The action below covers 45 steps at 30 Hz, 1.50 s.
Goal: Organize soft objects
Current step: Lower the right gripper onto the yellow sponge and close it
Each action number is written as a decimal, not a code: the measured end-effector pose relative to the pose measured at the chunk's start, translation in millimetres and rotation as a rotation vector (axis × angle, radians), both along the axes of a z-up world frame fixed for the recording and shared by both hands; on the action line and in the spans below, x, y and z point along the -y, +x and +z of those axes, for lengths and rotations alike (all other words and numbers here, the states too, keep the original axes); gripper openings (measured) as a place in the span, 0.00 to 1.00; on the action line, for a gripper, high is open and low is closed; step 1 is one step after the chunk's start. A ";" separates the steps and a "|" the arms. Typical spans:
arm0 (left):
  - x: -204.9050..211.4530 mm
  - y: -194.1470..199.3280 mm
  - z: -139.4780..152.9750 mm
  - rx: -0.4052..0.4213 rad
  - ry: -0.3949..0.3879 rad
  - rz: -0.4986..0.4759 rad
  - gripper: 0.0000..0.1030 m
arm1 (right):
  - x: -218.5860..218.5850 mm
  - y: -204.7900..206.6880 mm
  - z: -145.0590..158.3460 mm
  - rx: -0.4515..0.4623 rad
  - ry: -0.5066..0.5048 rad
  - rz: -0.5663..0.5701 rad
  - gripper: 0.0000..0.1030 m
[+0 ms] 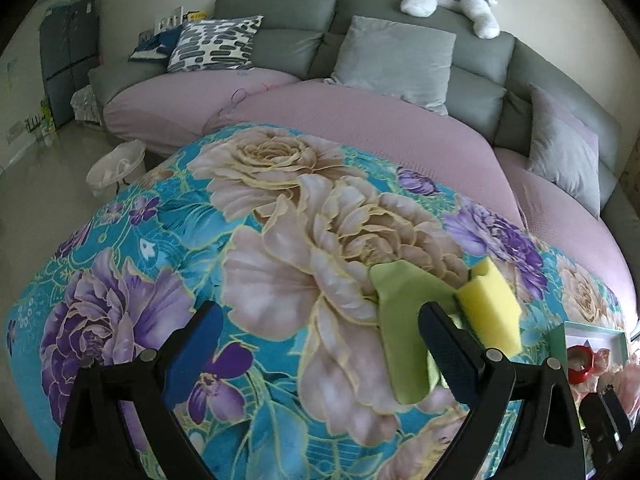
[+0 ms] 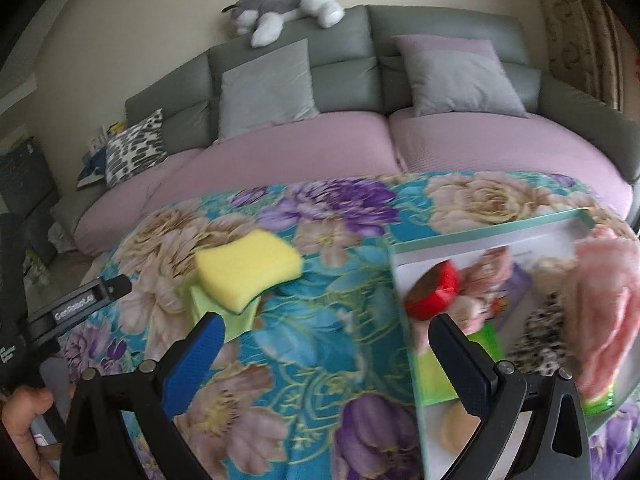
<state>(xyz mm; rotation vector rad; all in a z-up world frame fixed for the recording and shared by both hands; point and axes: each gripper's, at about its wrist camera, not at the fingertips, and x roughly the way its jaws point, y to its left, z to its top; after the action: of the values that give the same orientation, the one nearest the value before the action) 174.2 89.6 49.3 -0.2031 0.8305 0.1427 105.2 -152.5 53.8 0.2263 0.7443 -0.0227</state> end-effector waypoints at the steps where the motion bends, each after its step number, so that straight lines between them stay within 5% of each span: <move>1: -2.8 1.2 -2.2 -0.004 -0.006 0.000 0.95 | -3.2 1.4 -0.9 -0.004 -0.001 0.006 1.00; 17: -4.1 29.2 -35.1 -0.046 -0.072 -0.074 0.95 | -33.9 40.5 -25.8 -0.069 0.071 0.049 1.00; 45: -41.7 39.4 -50.5 -0.059 -0.130 0.032 0.95 | -66.2 105.7 -38.8 -0.115 0.100 0.083 1.00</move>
<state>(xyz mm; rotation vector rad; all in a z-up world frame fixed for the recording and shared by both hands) 213.7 131.3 -1.2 -0.3356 0.8959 0.1254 211.0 -86.4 14.9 0.2911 0.8695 0.0813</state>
